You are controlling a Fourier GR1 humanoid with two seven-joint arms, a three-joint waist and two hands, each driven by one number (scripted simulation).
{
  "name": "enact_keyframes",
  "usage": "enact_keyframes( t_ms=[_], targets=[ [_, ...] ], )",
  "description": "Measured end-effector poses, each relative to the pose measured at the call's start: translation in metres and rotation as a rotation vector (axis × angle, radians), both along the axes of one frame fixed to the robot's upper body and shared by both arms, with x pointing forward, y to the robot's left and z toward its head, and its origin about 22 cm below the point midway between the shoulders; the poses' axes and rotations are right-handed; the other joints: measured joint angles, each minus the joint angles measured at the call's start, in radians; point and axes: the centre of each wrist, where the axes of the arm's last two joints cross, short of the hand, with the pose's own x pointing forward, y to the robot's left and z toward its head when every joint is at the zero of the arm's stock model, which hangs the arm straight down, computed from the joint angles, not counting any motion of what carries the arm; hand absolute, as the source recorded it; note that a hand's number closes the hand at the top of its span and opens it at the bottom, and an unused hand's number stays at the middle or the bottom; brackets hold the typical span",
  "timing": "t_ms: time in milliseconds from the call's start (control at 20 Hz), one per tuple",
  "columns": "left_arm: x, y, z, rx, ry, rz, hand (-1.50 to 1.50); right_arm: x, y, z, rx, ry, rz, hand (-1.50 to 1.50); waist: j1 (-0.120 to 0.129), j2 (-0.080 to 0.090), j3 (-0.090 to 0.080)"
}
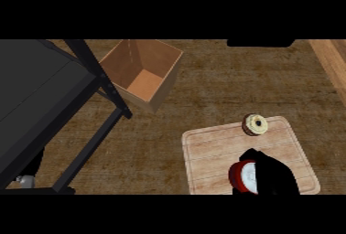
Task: Pick the can from the cutting board and place it in the cardboard box
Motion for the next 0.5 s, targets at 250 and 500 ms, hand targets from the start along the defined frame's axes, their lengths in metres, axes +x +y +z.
enact_keyframes(
  t_ms=[250,500],
  targets=[
    [0.004,-0.003,0.0,0.001,-0.015,-0.014,0.0,0.023,-0.006,0.005,-0.078,-0.08,0.097,1.5,0.013,0.005,0.003],
    [0.018,-0.016,0.004,-0.019,-0.04,-0.081,0.0,0.073,-0.029,0.02,-0.172,-0.152,0.359,1.5,0.065,0.024,0.007]
  ],
)
